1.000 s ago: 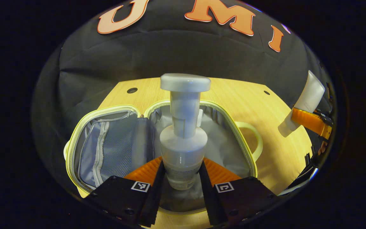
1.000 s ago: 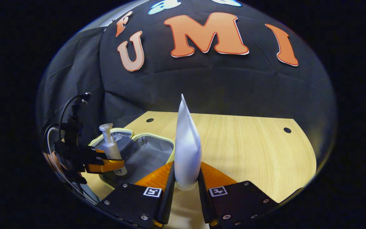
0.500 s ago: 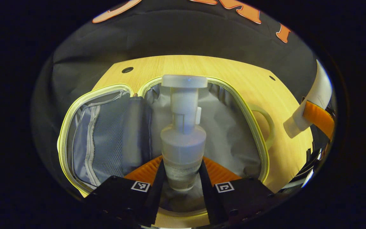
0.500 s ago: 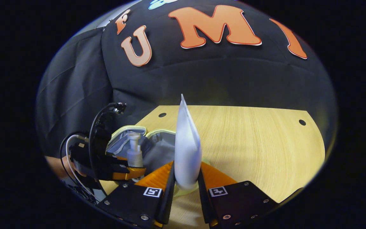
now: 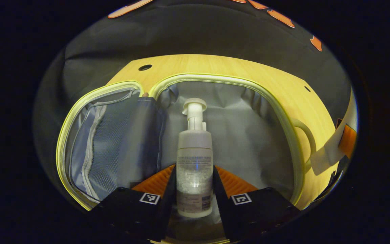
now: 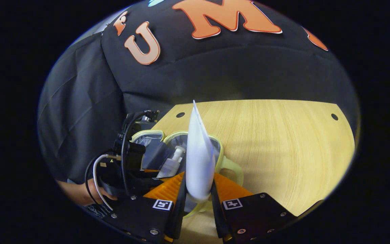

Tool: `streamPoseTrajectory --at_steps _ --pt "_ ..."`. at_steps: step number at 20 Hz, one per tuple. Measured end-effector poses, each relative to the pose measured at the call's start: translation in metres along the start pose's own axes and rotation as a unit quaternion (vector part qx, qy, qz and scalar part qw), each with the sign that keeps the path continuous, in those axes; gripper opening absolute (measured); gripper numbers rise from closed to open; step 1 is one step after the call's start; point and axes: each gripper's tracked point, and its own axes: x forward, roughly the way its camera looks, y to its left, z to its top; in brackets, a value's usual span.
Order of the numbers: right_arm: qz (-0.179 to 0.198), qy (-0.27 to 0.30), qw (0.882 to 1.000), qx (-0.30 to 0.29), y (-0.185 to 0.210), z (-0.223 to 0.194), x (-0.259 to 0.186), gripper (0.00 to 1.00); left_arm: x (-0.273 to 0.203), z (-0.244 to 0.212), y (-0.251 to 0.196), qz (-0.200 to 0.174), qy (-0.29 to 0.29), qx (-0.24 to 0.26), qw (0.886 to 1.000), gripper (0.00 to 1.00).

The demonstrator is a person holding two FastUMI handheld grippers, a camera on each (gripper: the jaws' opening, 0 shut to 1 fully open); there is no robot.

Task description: First open the suitcase, pack the skin care products into it, and then close the suitcase.

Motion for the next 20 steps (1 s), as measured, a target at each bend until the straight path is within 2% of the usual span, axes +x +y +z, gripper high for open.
streamPoseTrajectory --at_steps 1,5,9,12,15,20 --pt "0.003 0.007 1.0 0.007 0.002 -0.003 0.004 0.4 -0.007 0.003 -0.003 -0.005 -0.006 -0.002 1.0 0.63" --pt "0.013 0.025 0.999 0.026 0.004 -0.007 0.016 0.4 -0.022 0.012 0.004 -0.012 -0.043 -0.011 0.999 0.72" --pt "0.021 0.049 0.998 0.028 0.012 -0.016 0.025 0.4 -0.062 0.024 0.027 -0.003 -0.088 -0.031 0.996 0.73" --pt "0.027 0.079 0.996 0.031 0.021 -0.03 0.034 0.4 -0.092 0.033 0.061 0.033 -0.119 -0.047 0.991 0.78" --pt "0.026 0.106 0.993 0.035 0.023 -0.046 0.042 0.4 -0.119 0.037 0.106 0.08 -0.146 -0.069 0.984 0.78" --pt "0.004 0.163 0.985 0.048 0.024 -0.071 0.057 0.4 -0.158 0.018 0.187 0.142 -0.147 -0.122 0.971 0.78"
